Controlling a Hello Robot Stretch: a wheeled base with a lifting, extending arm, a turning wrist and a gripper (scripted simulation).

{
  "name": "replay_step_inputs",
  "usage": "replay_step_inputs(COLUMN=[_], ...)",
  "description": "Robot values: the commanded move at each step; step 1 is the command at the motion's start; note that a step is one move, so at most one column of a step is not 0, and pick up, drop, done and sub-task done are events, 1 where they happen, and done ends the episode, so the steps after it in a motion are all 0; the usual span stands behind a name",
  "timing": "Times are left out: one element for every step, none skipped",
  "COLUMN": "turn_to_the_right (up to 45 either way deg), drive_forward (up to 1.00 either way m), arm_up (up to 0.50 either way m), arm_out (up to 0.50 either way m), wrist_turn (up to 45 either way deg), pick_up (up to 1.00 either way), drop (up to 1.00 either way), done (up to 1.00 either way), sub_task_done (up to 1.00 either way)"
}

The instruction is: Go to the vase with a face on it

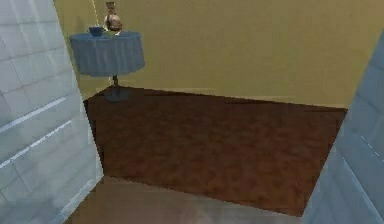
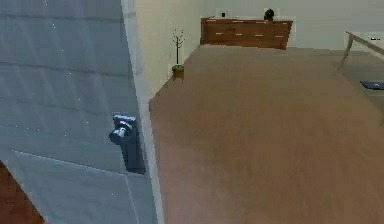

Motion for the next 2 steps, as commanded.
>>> replay_step_inputs(turn_to_the_right=[0.0,6.0], drive_forward=[1.0,0.0], arm_up=[0.0,0.0], arm_out=[0.0,0.0], wrist_turn=[0.0,0.0], pick_up=[0.0,0.0], drop=[0.0,0.0], done=[0.0,0.0], sub_task_done=[0.0,0.0])
